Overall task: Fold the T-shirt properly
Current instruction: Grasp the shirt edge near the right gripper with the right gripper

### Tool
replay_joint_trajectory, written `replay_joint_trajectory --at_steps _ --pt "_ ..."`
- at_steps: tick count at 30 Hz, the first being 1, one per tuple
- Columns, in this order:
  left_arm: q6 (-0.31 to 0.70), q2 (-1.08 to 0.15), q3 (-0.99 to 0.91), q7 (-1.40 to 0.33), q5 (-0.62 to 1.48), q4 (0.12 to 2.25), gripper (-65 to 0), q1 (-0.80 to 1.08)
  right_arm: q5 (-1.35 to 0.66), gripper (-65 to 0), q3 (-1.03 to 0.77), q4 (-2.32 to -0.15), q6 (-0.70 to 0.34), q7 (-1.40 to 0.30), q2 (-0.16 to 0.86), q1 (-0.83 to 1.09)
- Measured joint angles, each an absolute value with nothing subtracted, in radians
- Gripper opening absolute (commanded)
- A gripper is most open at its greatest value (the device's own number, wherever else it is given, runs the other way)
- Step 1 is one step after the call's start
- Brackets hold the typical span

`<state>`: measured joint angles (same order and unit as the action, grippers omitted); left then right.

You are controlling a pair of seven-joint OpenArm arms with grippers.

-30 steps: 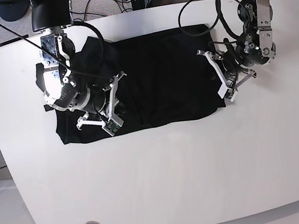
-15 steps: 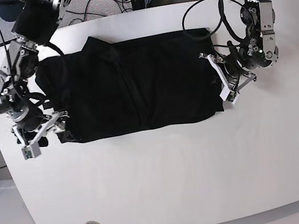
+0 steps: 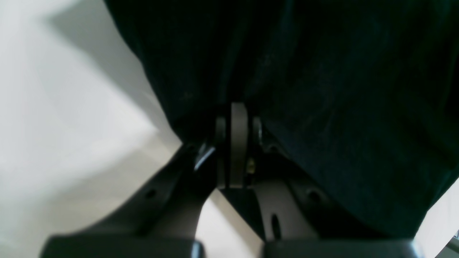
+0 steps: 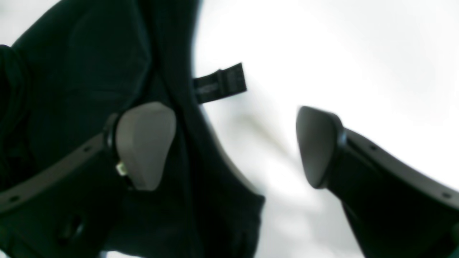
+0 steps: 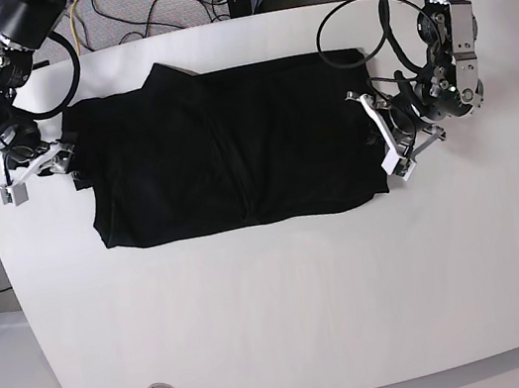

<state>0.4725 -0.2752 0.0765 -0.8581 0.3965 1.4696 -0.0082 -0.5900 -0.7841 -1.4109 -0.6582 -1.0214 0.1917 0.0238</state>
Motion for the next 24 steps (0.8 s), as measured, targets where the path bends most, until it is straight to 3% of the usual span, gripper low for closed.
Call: replay_joint_trajectory --at_steps 7,12,15,18,21,22,24 --pt "0.472 -0.275 0.076 -0.859 0.396 1.47 -65.0 -0.008 -0.622 -11.3 -0.723 -1.421 -0.662 -0.989 0.134 0.023" --pt "0.472 -0.275 0.077 -0.859 0.397 1.47 -65.0 -0.009 -0.63 -18.0 -0.661 -1.425 -0.662 -0.958 0.059 0.017" --pt "0.472 -0.275 0.077 -0.859 0.397 1.471 -65.0 -0.008 -0.627 -23.0 -0.63 -1.418 -0.661 -0.951 0.062 0.009" --pt "0.472 -0.275 0.076 -0.862 0.396 1.471 -65.0 -0.008 -0.614 -35.6 -0.566 -1.418 -0.655 -0.954 0.061 0.001" --pt "0.473 -0.275 0.076 -0.862 0.397 1.471 -65.0 -0.008 -0.603 -61.9 -0.556 -1.413 -0.654 -0.952 0.054 0.004" --pt "0.472 -0.275 0.076 -0.862 0.397 1.471 -65.0 -0.008 -0.603 -65.0 -0.556 -1.413 -0.653 -0.955 0.058 0.005" --pt "0.472 -0.275 0.076 -0.862 0.397 1.471 -65.0 -0.008 -0.598 -65.0 -0.556 -1.427 -0.651 -0.961 0.062 0.008"
